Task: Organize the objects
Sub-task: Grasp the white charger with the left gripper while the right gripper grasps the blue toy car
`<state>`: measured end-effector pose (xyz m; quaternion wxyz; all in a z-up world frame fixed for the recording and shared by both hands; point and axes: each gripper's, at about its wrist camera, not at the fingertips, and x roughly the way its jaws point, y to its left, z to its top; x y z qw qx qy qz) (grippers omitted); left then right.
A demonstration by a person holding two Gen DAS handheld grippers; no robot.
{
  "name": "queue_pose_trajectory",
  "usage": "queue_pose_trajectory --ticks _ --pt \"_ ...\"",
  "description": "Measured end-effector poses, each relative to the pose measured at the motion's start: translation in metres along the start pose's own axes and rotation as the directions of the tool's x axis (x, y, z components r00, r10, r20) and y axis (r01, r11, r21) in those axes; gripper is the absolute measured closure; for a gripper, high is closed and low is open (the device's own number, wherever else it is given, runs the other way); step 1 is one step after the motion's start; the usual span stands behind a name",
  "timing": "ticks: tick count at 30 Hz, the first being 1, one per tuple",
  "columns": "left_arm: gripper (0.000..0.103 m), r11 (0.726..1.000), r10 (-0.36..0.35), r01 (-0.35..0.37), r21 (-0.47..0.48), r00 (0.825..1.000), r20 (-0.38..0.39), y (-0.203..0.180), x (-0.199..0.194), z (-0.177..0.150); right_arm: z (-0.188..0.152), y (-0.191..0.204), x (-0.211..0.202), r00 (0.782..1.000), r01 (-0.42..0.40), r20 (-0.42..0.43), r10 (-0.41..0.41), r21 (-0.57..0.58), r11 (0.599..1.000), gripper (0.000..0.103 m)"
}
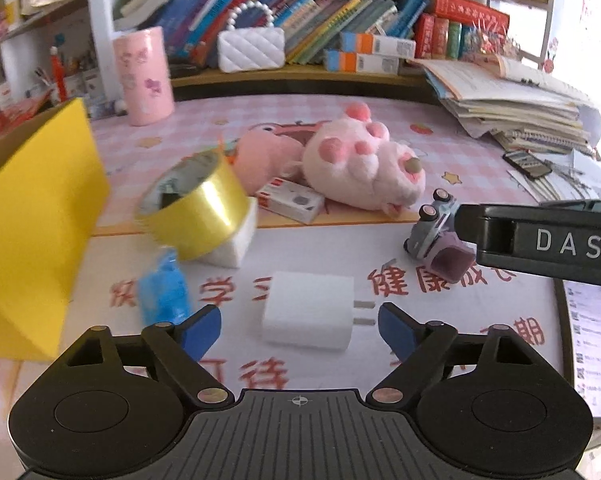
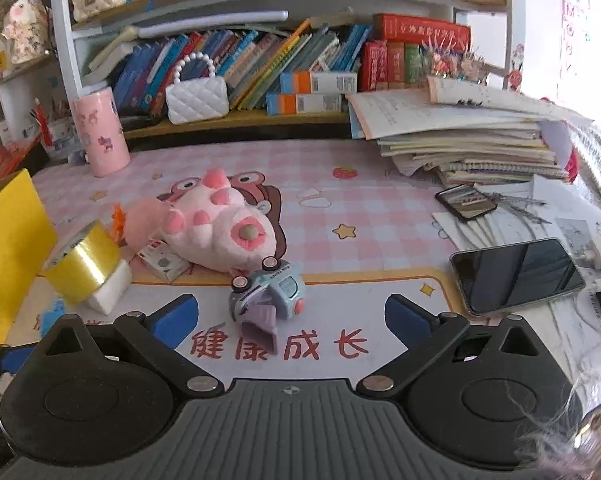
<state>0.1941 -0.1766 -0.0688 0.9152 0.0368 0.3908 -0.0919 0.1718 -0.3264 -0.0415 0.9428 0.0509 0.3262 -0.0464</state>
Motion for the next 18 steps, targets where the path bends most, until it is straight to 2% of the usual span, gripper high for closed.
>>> queue_pose_trajectory --ticks 5,9,11,18 --pt "0.022 1.0 0.004 -0.004 0.021 1.0 -0.026 -0.007 0.018 0.003 0.004 0.0 0.016 1.0 -0.005 -0.024 0.004 -0.026 1.0 0.001" --pt "0.037 0.999 -0.012 0.013 0.039 0.999 -0.034 -0.01 0.022 0.001 0.006 0.001 0.027 0.999 -0.016 -0.043 0.014 -0.038 0.999 0.001" --pt "0.037 0.999 -0.011 0.013 0.037 0.999 -0.041 -0.009 0.022 0.002 0.007 0.003 0.032 0.999 -0.019 -0.051 0.017 -0.047 0.999 0.001" --pt "0.037 0.996 -0.037 0.035 -0.084 0.999 -0.027 0.023 -0.01 0.002 0.008 0.013 0.055 0.995 -0.048 -0.091 0.041 -0.082 0.995 0.002"
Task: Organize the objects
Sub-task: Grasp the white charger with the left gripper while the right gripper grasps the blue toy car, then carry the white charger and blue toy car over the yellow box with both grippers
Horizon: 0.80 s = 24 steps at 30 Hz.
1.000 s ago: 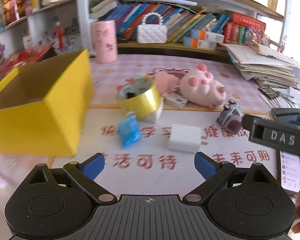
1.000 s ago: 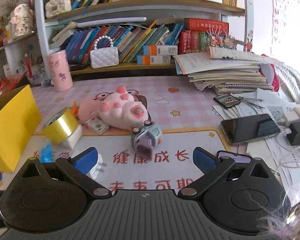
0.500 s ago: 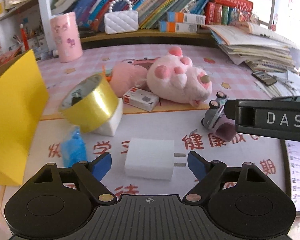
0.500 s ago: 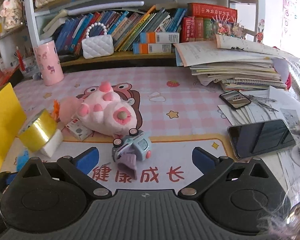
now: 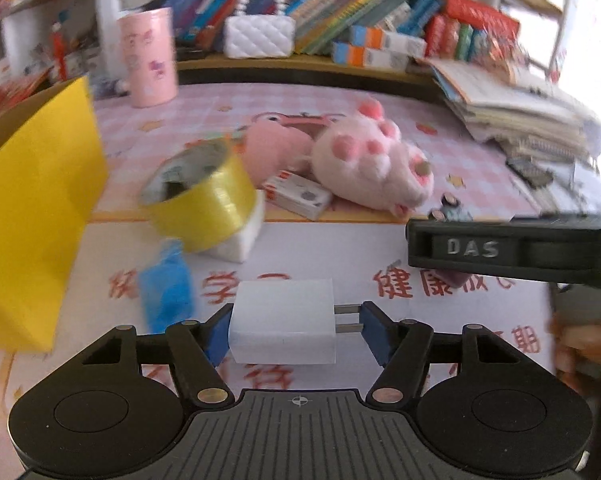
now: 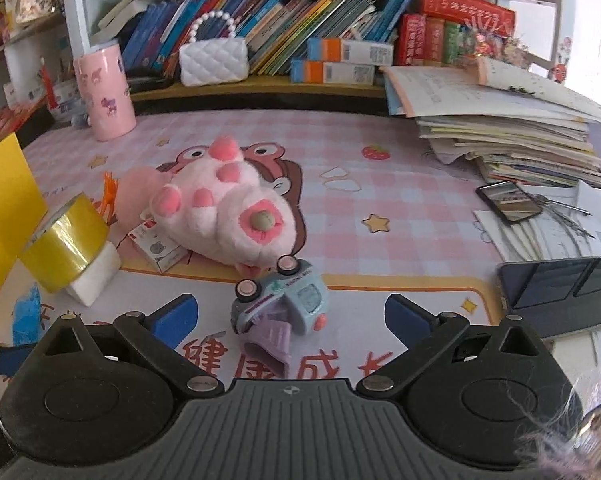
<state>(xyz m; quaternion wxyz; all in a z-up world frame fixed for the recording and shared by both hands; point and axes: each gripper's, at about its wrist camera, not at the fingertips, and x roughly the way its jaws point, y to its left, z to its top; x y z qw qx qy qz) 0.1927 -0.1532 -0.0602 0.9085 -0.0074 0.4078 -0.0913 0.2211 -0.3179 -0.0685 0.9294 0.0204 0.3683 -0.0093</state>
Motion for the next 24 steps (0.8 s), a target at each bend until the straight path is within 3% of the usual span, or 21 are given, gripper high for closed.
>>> queue_pose_trajectory --ticks 2,5,9,17,24 --pt "0.037 0.999 -0.002 0.002 -0.045 1.0 0.005 0.012 -0.012 -0.004 0.001 0.003 0.008 1.0 -0.004 -0.013 0.004 -0.003 1.0 0.002" --pt "0.037 0.994 0.001 0.0 -0.113 1.0 0.006 0.03 -0.028 -0.013 0.002 0.006 0.018 0.999 -0.003 -0.038 0.003 -0.006 1.0 0.016" --pt "0.037 0.986 0.015 -0.014 -0.168 1.0 0.004 0.046 -0.042 -0.021 -0.002 0.007 0.026 0.998 0.027 -0.057 -0.027 -0.015 1.0 0.045" --pt "0.037 0.974 0.041 -0.031 -0.223 0.998 0.042 0.072 -0.063 -0.034 -0.009 0.02 -0.013 1.0 -0.001 -0.017 0.001 -0.019 1.0 0.046" --pt "0.037 0.965 0.025 -0.007 -0.262 0.998 0.065 0.103 -0.084 -0.052 -0.028 0.064 -0.074 0.997 -0.076 -0.01 0.076 0.016 0.997 0.046"
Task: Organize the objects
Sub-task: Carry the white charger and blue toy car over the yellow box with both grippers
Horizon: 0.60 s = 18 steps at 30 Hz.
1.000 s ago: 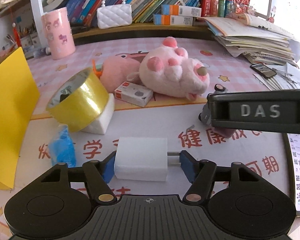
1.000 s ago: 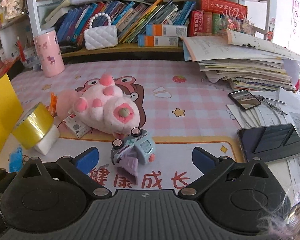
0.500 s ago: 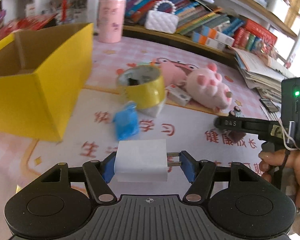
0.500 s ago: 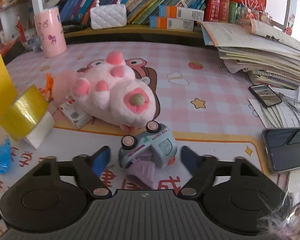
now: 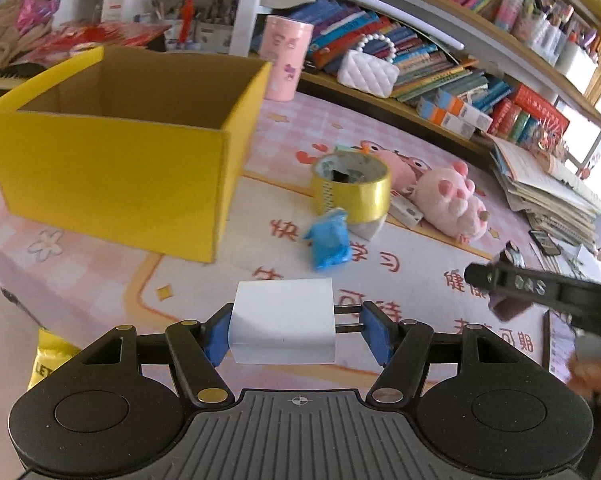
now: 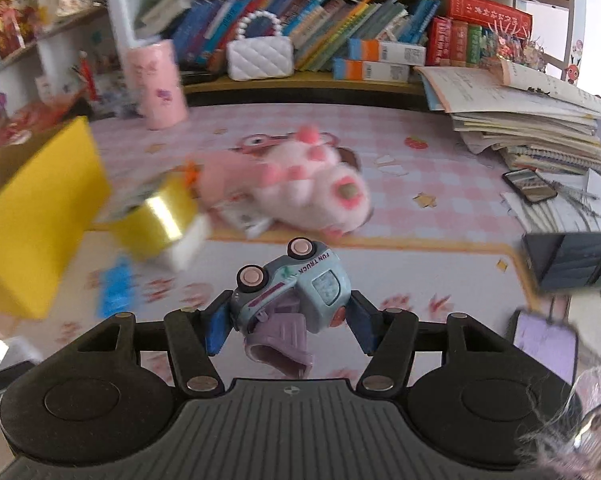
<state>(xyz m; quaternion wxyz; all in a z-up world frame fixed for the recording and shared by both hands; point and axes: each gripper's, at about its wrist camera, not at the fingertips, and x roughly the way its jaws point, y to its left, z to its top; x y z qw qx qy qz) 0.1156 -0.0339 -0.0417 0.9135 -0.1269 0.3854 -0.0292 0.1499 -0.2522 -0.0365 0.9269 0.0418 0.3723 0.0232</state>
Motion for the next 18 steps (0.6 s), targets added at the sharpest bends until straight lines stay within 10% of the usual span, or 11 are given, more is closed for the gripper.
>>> queue_pose_trajectory --ticks 18 --pt "0.037 0.995 0.102 -0.102 -0.018 0.994 0.034 0.121 -0.079 -0.019 -0.085 0.168 -0.068 0.982 -0.182 -0.082 0.172 -0.13 0.975 0.045"
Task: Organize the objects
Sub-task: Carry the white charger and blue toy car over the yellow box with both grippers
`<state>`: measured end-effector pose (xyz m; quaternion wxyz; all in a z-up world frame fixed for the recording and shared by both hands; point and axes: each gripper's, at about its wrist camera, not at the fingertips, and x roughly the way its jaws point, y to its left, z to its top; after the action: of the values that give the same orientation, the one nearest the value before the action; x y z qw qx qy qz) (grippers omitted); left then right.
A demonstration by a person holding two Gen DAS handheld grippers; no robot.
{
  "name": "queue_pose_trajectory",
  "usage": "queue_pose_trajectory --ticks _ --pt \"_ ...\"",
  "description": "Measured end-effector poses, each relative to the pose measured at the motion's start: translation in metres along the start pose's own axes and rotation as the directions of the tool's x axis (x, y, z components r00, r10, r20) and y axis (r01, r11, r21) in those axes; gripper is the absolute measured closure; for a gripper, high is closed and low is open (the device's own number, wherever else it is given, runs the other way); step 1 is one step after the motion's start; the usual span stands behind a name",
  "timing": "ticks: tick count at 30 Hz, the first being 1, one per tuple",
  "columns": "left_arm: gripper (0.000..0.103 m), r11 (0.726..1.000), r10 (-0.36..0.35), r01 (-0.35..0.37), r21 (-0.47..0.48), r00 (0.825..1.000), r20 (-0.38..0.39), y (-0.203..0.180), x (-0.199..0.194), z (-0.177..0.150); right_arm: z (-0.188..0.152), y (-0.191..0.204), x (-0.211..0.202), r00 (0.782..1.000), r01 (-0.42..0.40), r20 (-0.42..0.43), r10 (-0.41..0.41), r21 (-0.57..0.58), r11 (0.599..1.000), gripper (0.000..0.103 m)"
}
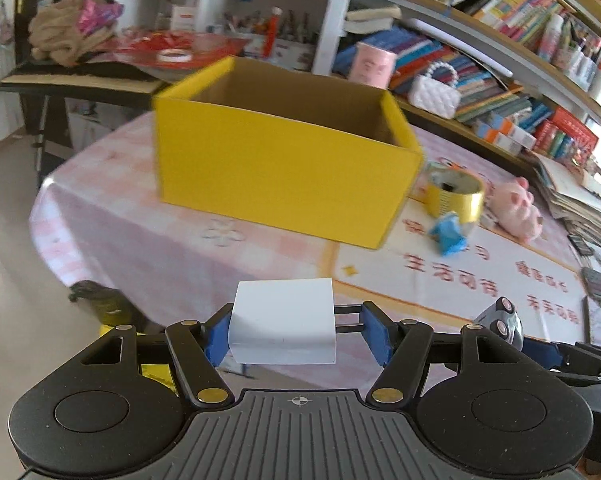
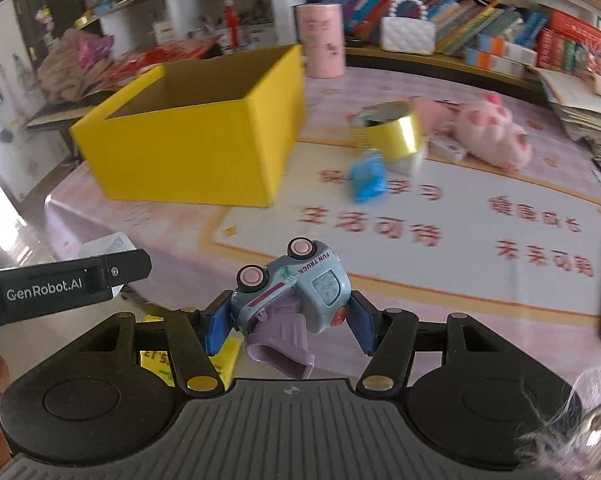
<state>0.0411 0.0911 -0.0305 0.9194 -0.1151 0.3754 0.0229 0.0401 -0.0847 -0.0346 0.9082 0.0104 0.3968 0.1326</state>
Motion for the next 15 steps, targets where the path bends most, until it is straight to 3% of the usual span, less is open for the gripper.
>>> queue_pose_trajectory --ticks 15 --pt "0.037 0.999 0.028 -0.027 -0.02 0.998 0.048 0.059 -0.033 -0.007 -0.013 0.072 -0.006 0.999 -0.042 0.01 0.043 -0.048 0.998 0.045"
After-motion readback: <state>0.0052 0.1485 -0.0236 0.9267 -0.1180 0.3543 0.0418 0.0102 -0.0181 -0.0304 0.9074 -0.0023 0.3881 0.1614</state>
